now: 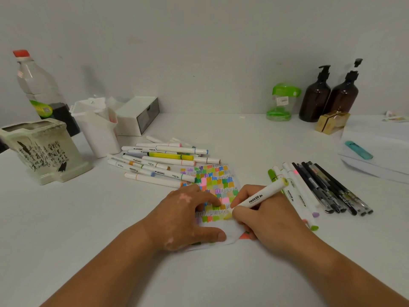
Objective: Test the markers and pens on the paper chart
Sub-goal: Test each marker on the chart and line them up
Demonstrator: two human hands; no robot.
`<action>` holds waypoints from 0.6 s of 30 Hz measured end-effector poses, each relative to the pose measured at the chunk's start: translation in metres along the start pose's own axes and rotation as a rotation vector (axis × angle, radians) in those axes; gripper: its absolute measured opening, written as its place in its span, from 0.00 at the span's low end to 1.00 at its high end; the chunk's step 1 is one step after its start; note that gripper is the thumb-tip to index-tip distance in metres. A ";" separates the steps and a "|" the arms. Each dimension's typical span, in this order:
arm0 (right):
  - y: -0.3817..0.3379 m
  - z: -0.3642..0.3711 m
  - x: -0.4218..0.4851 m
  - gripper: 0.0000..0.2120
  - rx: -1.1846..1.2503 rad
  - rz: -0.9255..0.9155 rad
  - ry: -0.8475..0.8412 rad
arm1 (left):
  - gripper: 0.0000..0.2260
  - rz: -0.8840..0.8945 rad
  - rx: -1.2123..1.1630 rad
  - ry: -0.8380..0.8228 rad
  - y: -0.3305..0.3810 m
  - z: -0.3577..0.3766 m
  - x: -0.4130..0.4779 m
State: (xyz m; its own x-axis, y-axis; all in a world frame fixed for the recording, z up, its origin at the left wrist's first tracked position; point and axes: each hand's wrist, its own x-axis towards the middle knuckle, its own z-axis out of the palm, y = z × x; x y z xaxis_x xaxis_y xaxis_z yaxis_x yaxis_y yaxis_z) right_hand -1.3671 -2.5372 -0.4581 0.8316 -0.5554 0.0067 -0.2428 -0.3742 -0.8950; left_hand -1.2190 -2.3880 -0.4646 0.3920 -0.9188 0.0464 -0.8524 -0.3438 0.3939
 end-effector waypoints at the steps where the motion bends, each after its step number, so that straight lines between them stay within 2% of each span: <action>1: 0.000 0.000 0.000 0.08 -0.002 0.002 0.000 | 0.32 0.002 0.000 0.000 0.000 0.000 0.000; 13: 0.003 0.000 0.000 0.06 -0.004 -0.041 0.071 | 0.32 -0.034 0.002 0.009 -0.002 0.003 -0.002; 15: 0.007 -0.008 0.002 0.07 0.152 -0.060 0.189 | 0.27 -0.058 -0.067 0.044 0.000 0.001 -0.004; 18: 0.012 -0.026 0.005 0.10 0.492 -0.040 0.300 | 0.06 -0.144 -0.422 0.193 0.001 -0.006 -0.002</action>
State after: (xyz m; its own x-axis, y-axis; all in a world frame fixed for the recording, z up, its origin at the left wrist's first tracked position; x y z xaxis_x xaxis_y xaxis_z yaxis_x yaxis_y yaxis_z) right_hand -1.3789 -2.5635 -0.4569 0.6397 -0.7611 0.1068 0.1066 -0.0498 -0.9931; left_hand -1.2189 -2.3850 -0.4589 0.5869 -0.8011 0.1175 -0.5853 -0.3195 0.7452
